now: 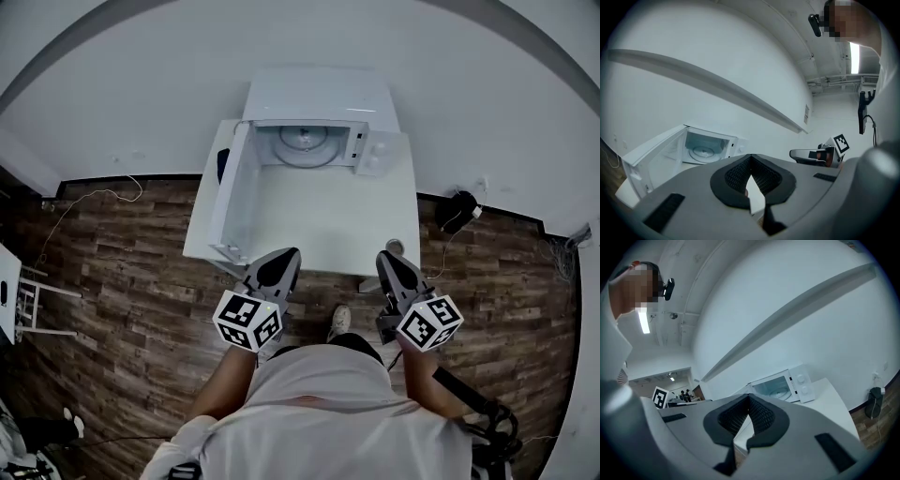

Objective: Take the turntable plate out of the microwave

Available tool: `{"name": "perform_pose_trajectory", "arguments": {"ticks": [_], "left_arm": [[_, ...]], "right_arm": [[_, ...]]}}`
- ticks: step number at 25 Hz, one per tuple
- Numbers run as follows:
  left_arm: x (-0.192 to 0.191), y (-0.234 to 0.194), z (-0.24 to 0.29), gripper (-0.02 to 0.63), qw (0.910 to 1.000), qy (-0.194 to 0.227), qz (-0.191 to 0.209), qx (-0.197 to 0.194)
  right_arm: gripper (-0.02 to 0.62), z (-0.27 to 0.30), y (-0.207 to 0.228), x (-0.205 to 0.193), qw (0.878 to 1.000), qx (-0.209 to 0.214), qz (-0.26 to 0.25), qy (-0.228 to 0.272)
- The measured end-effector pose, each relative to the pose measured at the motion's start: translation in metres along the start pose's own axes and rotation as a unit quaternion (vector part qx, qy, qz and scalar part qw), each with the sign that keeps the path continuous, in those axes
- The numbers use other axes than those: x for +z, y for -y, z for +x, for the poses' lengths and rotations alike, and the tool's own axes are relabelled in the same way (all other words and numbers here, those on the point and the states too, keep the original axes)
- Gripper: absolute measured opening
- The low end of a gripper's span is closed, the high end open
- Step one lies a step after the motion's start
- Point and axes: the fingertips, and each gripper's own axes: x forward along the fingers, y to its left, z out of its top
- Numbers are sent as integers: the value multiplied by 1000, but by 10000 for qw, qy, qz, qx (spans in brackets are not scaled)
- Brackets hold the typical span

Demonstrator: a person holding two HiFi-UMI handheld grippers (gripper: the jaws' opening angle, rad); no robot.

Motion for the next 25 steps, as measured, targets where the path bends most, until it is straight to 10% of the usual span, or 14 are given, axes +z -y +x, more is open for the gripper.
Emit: {"name": "perform_pose_trajectory", "arguments": {"ticks": [12, 18, 25], "left_arm": [[20, -25, 121, 11, 9950, 159, -462, 875], [23, -41, 152, 11, 9828, 620, -1550, 793], [13, -74, 180, 11, 9805, 570, -1655, 896]], "right_arm": [[3, 85, 114, 51, 9947, 928, 313, -301], [3, 131, 118, 38, 9868, 1386, 624, -553], [3, 169, 123, 25, 9860, 1320, 810, -624]]}}
